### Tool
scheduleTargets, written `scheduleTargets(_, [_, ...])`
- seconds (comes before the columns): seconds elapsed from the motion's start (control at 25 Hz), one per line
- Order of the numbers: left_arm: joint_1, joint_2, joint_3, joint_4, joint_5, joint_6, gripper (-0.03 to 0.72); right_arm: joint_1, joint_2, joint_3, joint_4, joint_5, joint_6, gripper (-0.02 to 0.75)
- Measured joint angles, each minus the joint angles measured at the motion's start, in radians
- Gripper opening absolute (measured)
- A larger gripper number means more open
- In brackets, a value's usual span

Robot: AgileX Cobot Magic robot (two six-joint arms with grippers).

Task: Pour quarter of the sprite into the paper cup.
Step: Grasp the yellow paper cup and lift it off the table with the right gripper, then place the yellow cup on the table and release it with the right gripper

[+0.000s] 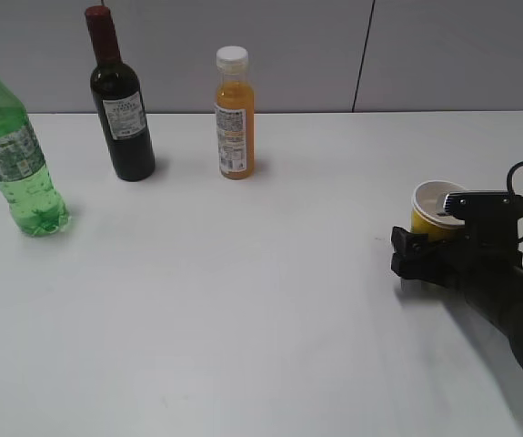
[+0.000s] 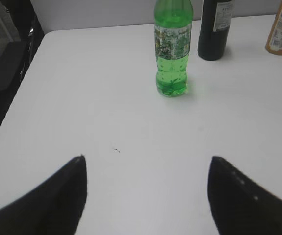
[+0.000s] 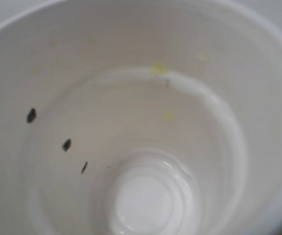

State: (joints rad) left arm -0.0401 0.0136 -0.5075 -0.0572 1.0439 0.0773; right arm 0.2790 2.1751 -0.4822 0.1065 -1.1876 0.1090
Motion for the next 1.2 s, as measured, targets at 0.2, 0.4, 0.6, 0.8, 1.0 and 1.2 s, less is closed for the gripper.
scheduleTargets(0.2, [0.000, 0.000, 0.000, 0.000, 0.000, 0.000, 0.582, 0.000, 0.001, 0.000, 0.000, -0.003, 0.000, 0.489])
scheduleTargets(0.4, [0.000, 0.000, 0.000, 0.000, 0.000, 0.000, 0.582, 0.000, 0.001, 0.015, 0.000, -0.031, 0.002, 0.455])
scheduleTargets(0.6, [0.000, 0.000, 0.000, 0.000, 0.000, 0.000, 0.582, 0.000, -0.008, 0.064, -0.010, -0.057, 0.002, 0.455])
scheduleTargets(0.8, [0.000, 0.000, 0.000, 0.000, 0.000, 0.000, 0.582, 0.000, -0.041, 0.103, -0.155, -0.042, -0.022, 0.454])
scheduleTargets(1.0, [0.000, 0.000, 0.000, 0.000, 0.000, 0.000, 0.582, 0.000, -0.052, 0.068, -0.489, -0.031, -0.093, 0.454])
scheduleTargets(1.2, [0.000, 0.000, 0.000, 0.000, 0.000, 0.000, 0.582, 0.007, -0.051, -0.042, -0.876, -0.031, -0.098, 0.454])
